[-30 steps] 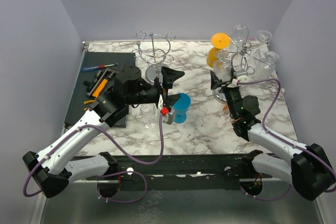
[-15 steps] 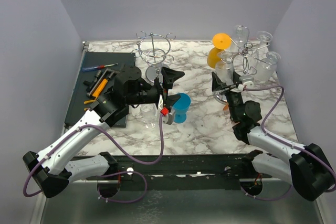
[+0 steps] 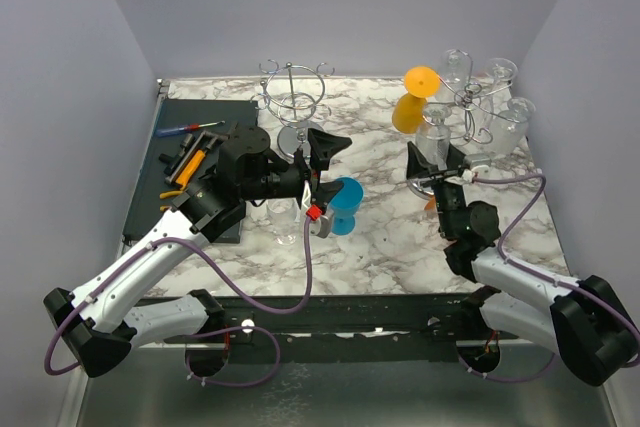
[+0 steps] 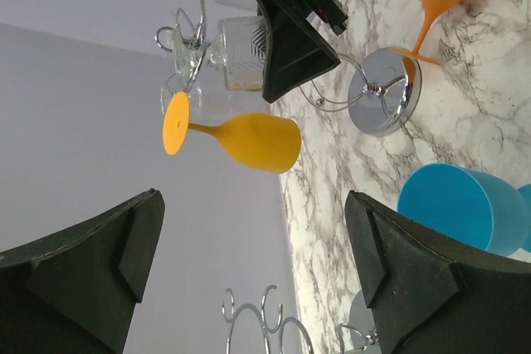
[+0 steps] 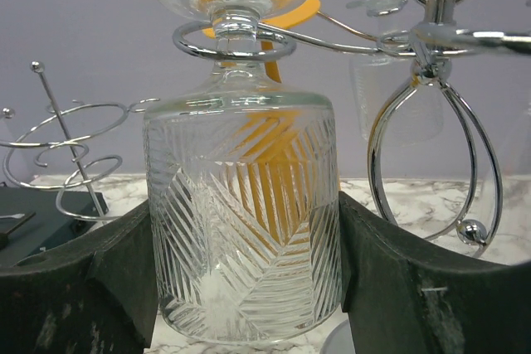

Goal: Place the wine glass upside down on the wine glass rack
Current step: Turn the wine glass upside down at the wine rack.

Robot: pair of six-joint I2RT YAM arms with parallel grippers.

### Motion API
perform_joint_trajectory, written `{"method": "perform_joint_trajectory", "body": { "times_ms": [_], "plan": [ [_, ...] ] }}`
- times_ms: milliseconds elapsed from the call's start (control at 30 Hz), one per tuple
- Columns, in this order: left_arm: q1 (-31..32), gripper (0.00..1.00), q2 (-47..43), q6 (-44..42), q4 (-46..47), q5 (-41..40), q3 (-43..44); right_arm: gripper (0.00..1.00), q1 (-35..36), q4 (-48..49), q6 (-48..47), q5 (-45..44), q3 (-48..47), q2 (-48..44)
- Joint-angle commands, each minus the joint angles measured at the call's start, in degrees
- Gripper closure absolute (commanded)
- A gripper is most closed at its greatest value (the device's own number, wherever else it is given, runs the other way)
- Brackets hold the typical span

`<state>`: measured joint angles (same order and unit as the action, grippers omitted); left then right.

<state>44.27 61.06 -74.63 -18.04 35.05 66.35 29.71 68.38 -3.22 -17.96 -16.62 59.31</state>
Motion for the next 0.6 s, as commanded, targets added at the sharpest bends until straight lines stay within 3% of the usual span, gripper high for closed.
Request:
{"method": "perform_joint_trajectory", "body": {
  "times_ms": [0, 100, 200, 400, 567],
  "plan": [
    [0.1, 0.01, -0.7, -0.4, 0.6, -0.5, -0.8, 0.99, 0.4, 13.1, 2.5, -5.1, 1.6, 1.1],
    [0.1, 0.01, -0.6, -0.5, 0.6, -0.6, -0.7, 0.99, 0.4, 14.7, 3.0, -5.5, 1.9, 3.0],
    [0.1, 0.01, -0.4, -0.4, 0.7, -0.7, -0.5, 0.9, 0.4, 14.5, 5.6, -4.8, 1.6, 4.6],
    [0.1, 0.01, -0.5, -0.6, 0.9, -1.0, -0.5, 0.46, 0.4, 10.1, 6.5, -4.4, 0.5, 6.2],
    [0.2, 0.01, -0.5, -0.7, 1.1, -1.0, -0.6, 0.18, 0.4, 4.6, 7.2, -4.4, 0.4, 4.3]
  ]
}}
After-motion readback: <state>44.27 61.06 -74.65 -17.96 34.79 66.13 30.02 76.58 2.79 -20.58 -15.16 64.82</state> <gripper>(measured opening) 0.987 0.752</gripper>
